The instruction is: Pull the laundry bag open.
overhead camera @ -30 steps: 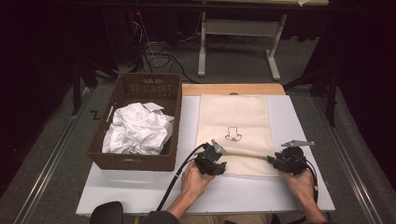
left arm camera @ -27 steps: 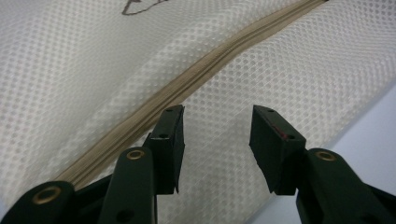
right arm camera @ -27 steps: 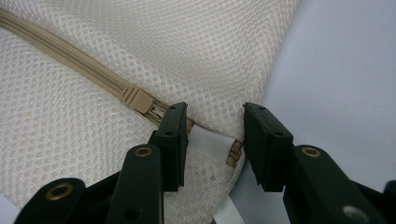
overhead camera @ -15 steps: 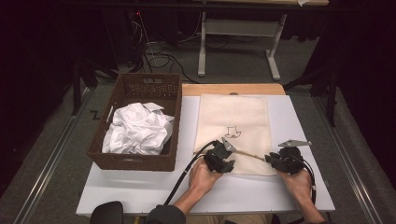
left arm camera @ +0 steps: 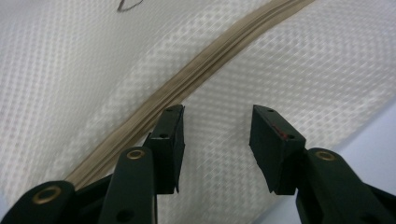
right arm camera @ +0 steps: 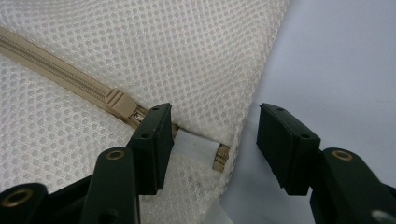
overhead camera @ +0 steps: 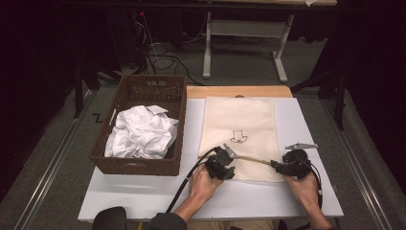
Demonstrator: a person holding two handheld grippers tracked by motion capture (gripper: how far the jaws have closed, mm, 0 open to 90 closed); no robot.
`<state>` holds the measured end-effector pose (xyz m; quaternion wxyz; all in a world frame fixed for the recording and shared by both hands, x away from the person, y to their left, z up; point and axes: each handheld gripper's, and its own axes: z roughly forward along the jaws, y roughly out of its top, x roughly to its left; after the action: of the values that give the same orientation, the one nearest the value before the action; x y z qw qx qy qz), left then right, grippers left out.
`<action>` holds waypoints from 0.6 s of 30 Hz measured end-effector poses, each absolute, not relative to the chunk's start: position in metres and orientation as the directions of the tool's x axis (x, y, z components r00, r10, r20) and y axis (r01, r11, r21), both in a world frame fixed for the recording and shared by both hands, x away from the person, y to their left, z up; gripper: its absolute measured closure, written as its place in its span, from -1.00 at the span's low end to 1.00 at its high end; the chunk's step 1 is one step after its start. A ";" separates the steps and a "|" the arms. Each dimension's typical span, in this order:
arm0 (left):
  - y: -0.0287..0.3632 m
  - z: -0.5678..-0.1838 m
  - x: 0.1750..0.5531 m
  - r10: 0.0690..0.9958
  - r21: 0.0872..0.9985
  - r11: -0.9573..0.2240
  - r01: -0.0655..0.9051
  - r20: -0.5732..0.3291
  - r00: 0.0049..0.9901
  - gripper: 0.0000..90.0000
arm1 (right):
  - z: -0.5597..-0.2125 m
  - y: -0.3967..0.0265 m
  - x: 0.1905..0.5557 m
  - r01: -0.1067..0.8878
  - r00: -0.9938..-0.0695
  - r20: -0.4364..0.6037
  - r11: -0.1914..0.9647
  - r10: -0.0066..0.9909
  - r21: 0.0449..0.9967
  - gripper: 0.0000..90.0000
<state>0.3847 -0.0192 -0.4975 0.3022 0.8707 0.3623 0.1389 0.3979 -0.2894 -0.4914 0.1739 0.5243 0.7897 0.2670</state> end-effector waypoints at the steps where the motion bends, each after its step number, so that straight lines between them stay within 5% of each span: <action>1: -0.016 -0.499 0.384 0.720 0.624 -0.552 0.553 0.023 0.693 0.18 | -0.491 -0.289 0.398 0.736 -0.392 0.004 0.311 0.920 0.601 0.12; 9: 0.008 -0.502 0.381 0.753 0.609 -0.518 0.601 -0.010 0.658 0.04 | -0.491 -0.286 0.397 0.720 -0.427 -0.020 0.353 0.904 0.598 0.72; 18: 0.026 -0.502 0.373 0.764 0.592 -0.510 0.624 -0.021 0.645 0.05 | -0.489 -0.284 0.397 0.672 -0.459 -0.026 0.366 0.888 0.644 0.88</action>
<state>0.3728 0.0262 -0.5017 0.2870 0.8603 0.4032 0.1222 0.3969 -0.2841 -0.4887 0.1887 0.4846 0.8046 0.2866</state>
